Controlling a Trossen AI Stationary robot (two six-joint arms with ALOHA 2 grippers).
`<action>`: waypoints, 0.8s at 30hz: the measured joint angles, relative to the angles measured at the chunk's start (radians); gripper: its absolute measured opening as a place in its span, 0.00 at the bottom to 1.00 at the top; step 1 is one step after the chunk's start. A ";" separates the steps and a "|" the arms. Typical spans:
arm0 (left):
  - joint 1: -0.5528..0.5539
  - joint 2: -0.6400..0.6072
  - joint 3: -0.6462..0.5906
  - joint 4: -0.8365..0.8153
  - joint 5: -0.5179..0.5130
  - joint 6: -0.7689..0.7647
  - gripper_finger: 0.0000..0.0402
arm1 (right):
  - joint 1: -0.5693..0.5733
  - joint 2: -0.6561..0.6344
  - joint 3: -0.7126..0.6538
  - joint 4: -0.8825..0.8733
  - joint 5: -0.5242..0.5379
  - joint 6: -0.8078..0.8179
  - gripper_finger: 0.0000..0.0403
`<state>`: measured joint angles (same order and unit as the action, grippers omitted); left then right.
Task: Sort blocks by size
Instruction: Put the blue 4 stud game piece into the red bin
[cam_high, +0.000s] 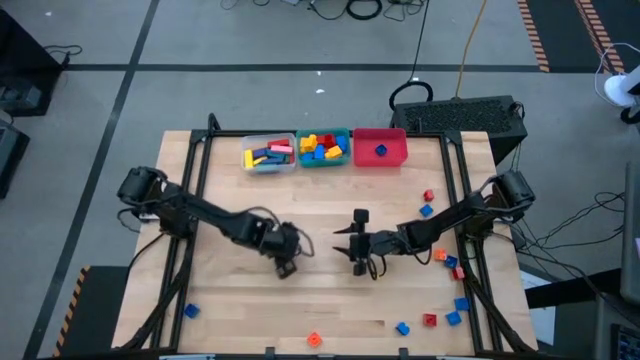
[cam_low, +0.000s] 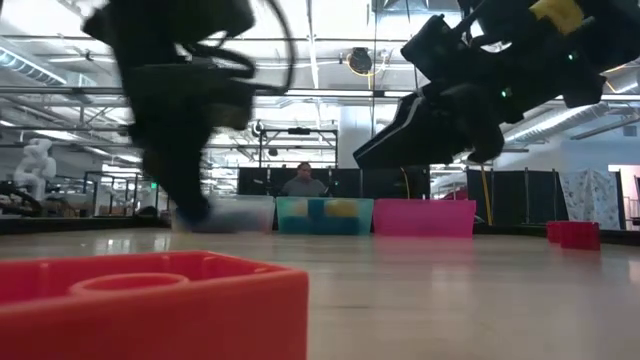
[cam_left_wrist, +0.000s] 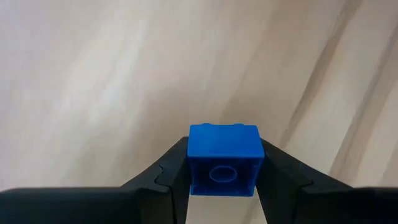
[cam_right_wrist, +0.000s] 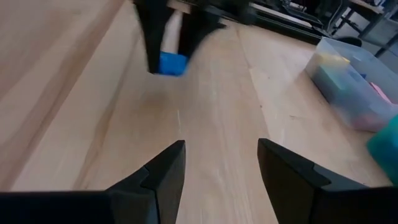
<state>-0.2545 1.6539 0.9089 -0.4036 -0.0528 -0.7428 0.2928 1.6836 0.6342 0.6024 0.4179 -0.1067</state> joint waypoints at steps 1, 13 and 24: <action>0.020 0.000 0.000 0.041 -0.002 0.020 0.35 | 0.005 0.000 0.000 0.000 0.000 -0.010 0.46; 0.187 0.000 0.001 0.487 -0.011 0.155 0.35 | 0.030 0.000 0.000 0.031 0.087 -0.132 0.54; 0.217 0.071 0.005 0.771 0.122 0.147 0.35 | 0.023 0.000 0.001 0.131 0.288 -0.229 0.74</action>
<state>-0.0376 1.7248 0.9139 0.3676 0.0688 -0.5961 0.3161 1.6836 0.6350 0.7335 0.7058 -0.3356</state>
